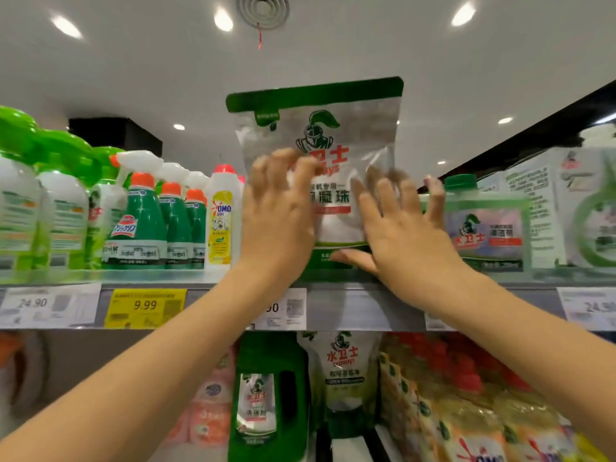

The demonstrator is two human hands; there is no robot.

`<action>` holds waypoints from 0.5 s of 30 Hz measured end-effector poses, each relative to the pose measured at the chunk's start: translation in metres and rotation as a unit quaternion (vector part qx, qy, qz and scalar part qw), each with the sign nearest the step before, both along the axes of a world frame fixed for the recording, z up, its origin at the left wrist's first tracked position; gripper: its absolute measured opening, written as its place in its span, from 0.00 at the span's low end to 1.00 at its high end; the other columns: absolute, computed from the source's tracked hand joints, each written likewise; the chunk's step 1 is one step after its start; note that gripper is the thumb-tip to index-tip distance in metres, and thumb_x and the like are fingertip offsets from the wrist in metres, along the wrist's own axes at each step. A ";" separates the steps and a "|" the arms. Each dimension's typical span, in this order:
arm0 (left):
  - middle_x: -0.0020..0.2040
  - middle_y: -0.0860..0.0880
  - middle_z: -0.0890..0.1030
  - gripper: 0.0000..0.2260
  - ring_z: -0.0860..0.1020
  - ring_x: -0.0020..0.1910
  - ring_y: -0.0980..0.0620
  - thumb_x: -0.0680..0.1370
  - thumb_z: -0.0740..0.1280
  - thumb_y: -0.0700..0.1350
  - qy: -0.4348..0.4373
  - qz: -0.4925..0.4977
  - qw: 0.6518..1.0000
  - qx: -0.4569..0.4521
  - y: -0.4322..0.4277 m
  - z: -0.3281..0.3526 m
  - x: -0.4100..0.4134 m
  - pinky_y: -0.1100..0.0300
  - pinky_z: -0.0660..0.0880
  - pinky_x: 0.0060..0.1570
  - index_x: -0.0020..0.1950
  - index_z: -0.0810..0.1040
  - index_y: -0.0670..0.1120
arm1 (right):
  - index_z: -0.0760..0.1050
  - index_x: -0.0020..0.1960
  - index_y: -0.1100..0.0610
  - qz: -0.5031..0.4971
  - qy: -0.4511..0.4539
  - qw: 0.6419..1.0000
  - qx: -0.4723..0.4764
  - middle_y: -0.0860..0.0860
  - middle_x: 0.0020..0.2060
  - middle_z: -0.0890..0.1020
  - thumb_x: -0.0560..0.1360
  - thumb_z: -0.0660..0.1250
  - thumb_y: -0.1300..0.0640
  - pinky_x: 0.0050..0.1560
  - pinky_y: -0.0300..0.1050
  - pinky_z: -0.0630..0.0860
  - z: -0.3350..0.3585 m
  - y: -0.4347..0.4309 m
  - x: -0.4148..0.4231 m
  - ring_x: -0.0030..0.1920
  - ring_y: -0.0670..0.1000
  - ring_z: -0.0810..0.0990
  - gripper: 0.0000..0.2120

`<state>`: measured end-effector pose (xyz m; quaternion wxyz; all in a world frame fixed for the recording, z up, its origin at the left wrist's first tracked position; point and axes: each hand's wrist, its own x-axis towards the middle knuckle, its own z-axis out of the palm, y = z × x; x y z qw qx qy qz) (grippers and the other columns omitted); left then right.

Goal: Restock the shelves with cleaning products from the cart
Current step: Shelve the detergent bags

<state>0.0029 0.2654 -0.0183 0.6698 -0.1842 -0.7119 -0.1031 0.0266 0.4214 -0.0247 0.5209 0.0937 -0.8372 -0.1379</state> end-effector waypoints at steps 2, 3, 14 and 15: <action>0.56 0.48 0.74 0.08 0.74 0.53 0.45 0.77 0.66 0.43 -0.072 -0.007 0.996 -0.044 0.000 -0.003 0.005 0.48 0.75 0.49 0.56 0.75 0.47 | 0.55 0.69 0.49 0.025 -0.010 0.999 0.028 0.55 0.68 0.59 0.72 0.60 0.32 0.62 0.57 0.46 0.006 -0.004 0.004 0.69 0.58 0.56 0.34; 0.54 0.49 0.75 0.05 0.75 0.51 0.47 0.78 0.66 0.44 -0.112 -0.030 0.992 -0.045 -0.002 -0.003 0.007 0.48 0.76 0.46 0.53 0.75 0.48 | 0.60 0.65 0.48 0.035 -0.015 0.999 0.037 0.54 0.65 0.62 0.72 0.63 0.35 0.60 0.56 0.48 0.013 -0.007 0.006 0.66 0.57 0.59 0.29; 0.55 0.45 0.80 0.11 0.77 0.53 0.46 0.80 0.62 0.46 -0.448 0.051 0.868 -0.208 -0.015 0.031 -0.002 0.52 0.75 0.57 0.61 0.76 0.45 | 0.72 0.53 0.54 0.024 -0.257 0.962 0.094 0.48 0.35 0.70 0.78 0.65 0.54 0.36 0.42 0.69 0.037 -0.044 -0.015 0.37 0.50 0.71 0.05; 0.55 0.44 0.79 0.11 0.77 0.53 0.44 0.80 0.61 0.45 -0.459 0.069 0.856 -0.225 -0.010 0.034 -0.007 0.52 0.75 0.56 0.60 0.76 0.43 | 0.73 0.54 0.55 0.011 -0.294 0.950 0.102 0.48 0.35 0.70 0.78 0.64 0.54 0.33 0.39 0.68 0.043 -0.046 -0.022 0.35 0.48 0.71 0.06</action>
